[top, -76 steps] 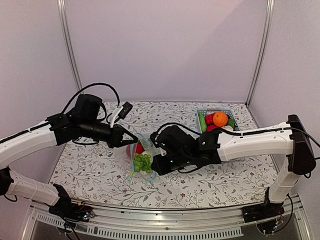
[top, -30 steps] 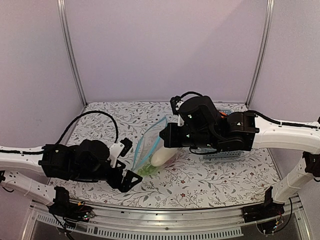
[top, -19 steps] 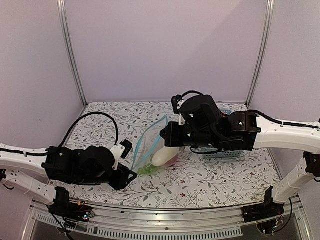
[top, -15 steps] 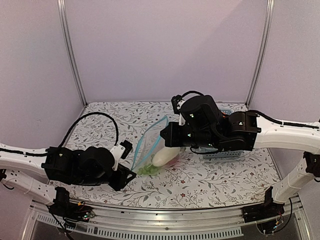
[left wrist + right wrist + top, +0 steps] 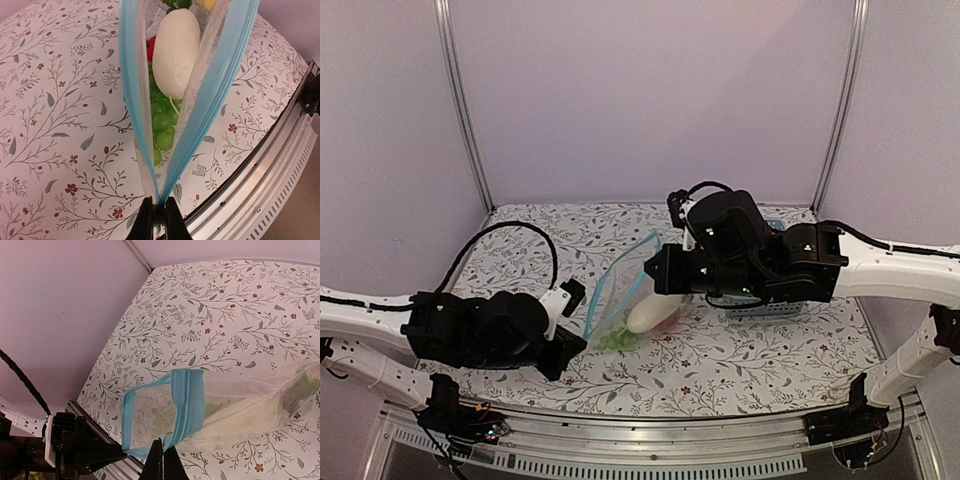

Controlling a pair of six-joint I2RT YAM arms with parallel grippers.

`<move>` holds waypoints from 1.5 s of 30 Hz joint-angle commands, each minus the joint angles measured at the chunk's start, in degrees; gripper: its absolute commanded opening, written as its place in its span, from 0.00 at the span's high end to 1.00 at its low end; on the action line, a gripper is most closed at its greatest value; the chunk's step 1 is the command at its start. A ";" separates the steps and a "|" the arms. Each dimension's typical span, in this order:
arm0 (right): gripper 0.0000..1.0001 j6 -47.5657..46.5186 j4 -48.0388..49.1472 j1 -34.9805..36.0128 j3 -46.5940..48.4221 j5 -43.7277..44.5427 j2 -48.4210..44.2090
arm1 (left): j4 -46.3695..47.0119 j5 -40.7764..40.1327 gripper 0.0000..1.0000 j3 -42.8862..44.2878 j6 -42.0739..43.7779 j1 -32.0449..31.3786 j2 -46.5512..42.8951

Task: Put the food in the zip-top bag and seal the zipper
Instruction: Pass from the right arm to the left

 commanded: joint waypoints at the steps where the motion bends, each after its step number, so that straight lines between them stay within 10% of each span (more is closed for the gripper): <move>1: 1.00 -0.01 -1.26 0.26 -0.44 2.55 -2.73 | -3.15 -1.18 1.00 4.87 3.19 -0.83 -1.57; 21: 1.00 4.00 -1.92 -1.06 -7.90 -2.64 -4.32 | -10.50 11.85 1.00 12.18 15.28 3.98 -5.04; 30: 0.45 0.63 -6.72 -1.04 -8.43 -3.31 -11.51 | -13.06 13.91 1.00 14.70 21.52 7.35 -6.18; 45: 0.09 -5.55 -29.67 -5.91 -4.24 5.70 -22.63 | -10.33 18.47 1.00 16.99 34.20 18.36 -0.96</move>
